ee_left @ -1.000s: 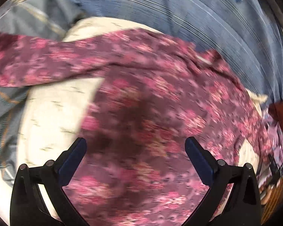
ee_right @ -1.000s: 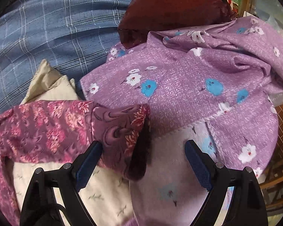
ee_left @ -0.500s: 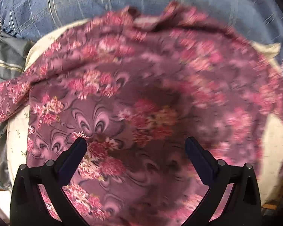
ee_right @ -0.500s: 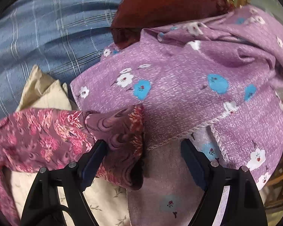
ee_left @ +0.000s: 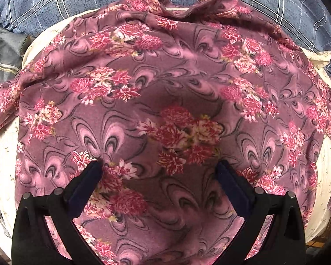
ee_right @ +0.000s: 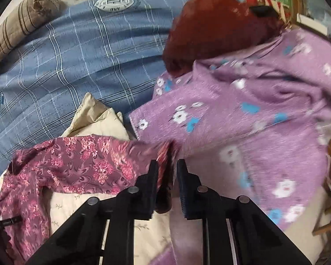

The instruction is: Fold small clothes

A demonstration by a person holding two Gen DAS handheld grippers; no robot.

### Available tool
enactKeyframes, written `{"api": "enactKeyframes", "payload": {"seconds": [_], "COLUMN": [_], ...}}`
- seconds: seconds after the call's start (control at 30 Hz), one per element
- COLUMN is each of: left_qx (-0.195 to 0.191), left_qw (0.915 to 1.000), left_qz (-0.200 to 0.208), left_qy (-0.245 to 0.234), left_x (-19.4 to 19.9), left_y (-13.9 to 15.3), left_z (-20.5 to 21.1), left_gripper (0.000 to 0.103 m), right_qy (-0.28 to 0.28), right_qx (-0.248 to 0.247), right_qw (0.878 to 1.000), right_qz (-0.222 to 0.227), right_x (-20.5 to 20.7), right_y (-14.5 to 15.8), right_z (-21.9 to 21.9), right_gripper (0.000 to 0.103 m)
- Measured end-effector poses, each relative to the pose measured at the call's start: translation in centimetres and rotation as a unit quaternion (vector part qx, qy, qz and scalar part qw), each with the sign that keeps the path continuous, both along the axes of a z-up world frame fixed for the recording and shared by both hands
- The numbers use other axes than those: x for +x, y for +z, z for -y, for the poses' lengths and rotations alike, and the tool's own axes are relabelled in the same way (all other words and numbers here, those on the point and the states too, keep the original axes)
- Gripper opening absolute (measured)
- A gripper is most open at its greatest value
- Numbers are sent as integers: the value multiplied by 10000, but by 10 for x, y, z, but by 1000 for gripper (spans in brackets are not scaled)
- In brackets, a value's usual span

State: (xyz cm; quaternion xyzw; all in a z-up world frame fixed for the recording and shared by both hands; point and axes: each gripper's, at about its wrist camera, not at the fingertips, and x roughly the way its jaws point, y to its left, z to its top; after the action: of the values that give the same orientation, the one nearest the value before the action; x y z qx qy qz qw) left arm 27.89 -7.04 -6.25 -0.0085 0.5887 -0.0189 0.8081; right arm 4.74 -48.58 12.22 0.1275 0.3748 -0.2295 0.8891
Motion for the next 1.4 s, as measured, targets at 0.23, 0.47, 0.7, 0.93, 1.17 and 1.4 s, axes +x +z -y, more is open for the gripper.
{"api": "enactKeyframes", "payload": {"seconds": [0.23,0.47,0.7,0.93,1.17,1.4], "left_qx": [-41,-109,-124,173,41,-168], "left_qw": [10000,9999,9999,9995,9997,9995], "left_qz": [25,41,97,263,237,253], "left_qy": [-4,-69,-19,48,32,40], "left_x": [1,-11,-10,-10,-20,-38], "left_y": [0,7,13,6,8,14], "left_z": [-4,-6,0,13,2,-11], "left_gripper": [103,103,103,103,103,103], "right_qy": [-32,-10,16,206,467,124], "right_qx": [-93,-399,-678,-1249,-193,-564], "right_qw": [9998,9991,9961,9919,9987,9983], "right_qz": [189,-173,-557,-61,36,85], "right_x": [-5,33,33,10,2,16], "right_y": [20,-24,-61,-23,-12,-12], "right_z": [3,5,4,-37,-18,3], "right_gripper": [70,72,29,19,42,67]}}
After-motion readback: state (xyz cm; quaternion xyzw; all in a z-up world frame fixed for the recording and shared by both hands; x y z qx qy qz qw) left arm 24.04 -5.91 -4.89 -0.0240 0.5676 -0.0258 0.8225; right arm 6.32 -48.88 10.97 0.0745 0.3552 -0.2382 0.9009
